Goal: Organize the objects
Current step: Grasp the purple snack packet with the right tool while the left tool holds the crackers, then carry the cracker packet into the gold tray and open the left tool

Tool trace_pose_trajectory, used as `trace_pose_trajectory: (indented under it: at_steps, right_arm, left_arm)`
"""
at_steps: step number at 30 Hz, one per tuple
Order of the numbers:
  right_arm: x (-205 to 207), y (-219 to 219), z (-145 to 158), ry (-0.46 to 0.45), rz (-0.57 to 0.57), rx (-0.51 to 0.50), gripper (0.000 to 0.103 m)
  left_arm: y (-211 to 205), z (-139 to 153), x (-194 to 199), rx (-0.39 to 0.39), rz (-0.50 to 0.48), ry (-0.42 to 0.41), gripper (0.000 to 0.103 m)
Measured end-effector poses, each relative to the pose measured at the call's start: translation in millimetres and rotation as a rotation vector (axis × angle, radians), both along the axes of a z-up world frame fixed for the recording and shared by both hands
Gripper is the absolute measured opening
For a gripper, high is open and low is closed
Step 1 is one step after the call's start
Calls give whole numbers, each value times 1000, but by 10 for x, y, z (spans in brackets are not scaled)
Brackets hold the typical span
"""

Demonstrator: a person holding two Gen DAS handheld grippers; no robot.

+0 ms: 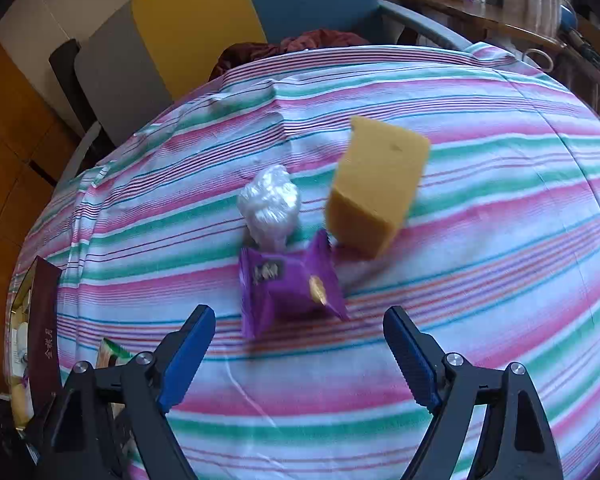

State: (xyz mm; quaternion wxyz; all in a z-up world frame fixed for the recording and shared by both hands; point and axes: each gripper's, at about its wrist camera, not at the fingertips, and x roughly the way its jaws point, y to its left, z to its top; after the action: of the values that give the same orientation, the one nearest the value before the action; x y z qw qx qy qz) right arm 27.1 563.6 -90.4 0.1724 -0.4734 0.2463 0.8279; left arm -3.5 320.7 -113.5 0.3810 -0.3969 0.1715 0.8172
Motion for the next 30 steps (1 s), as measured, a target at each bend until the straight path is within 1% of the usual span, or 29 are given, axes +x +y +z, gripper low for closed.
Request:
trace_pose_trajectory:
  at_steps: [5,7,8,9,10,12,17,22,30]
  right_arm:
    - [-370,-15,-104,-73,34,69,85]
    - [-464,-37,-185,-125,59,98,51]
    - [-484,-77,-199,-149,75,139,51]
    - [-480,-137,-186,-150,104,166,47]
    - [-469,-184,-185,-153,128,165,45]
    - [-393,-276,-170,-156,161,179,45]
    - [-50,-486,-170,-142,204,123,45]
    - [194,-683,-180,-106,220,146,46]
    - [100,-730,-194,-94,236,202,46]
  left_arm:
    - [-30,-13,-9,14,2,-9,48]
    - [-40,-14,-22,21,2,-16,48]
    - [-46,-15,-27,24,2,-18,48]
    - [-47,-15,-28,26,2,-19,48]
    - [-49,-18,-25,27,2,-17,48]
    - [-47,-18,-19,27,2,-13,48]
    - [-58,-19,-27,33,2,-16,48]
    - [-51,-20,-16,23,2,-1,48]
    - [-30,-14,22,3,5,23,48]
